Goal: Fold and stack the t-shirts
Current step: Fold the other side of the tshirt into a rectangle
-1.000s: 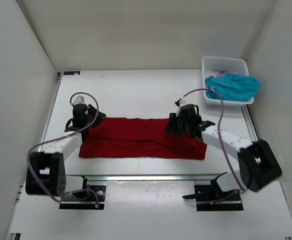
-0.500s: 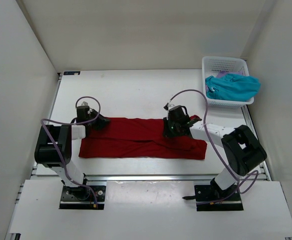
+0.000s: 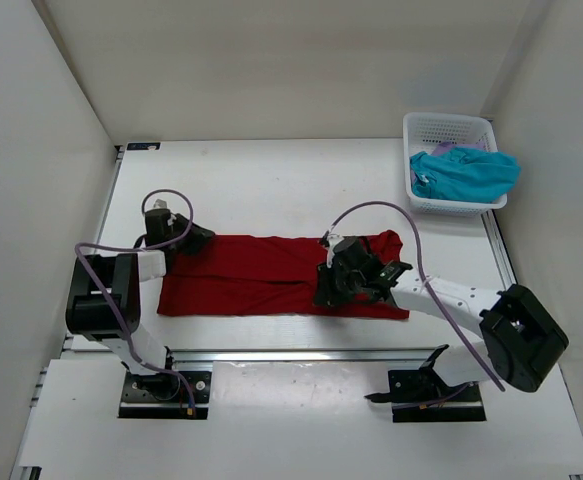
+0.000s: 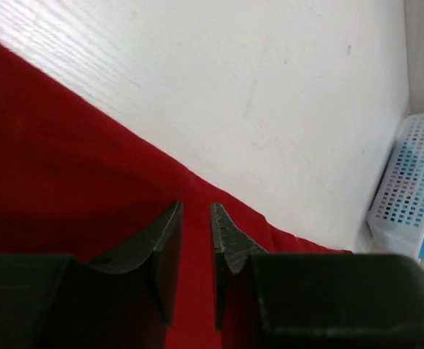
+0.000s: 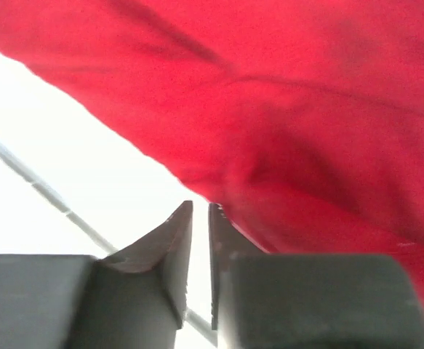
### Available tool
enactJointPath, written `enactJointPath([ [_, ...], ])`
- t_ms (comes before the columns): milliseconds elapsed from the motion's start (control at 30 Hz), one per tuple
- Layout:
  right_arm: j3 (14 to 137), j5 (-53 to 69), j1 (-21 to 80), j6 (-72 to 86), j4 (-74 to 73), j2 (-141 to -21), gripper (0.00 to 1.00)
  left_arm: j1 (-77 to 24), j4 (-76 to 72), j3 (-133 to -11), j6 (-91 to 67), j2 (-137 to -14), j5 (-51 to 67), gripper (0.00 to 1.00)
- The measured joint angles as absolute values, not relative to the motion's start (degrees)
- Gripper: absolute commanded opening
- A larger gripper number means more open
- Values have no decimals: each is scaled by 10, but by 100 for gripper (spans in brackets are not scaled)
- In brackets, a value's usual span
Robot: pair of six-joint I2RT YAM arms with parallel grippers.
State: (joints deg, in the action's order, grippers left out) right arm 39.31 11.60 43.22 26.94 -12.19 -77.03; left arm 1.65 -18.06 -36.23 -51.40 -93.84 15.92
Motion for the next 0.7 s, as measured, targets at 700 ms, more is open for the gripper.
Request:
enactJointPath([
  [700, 441, 60, 302, 215, -165, -815, 7, -144, -190, -382, -513, -915, 153, 33],
])
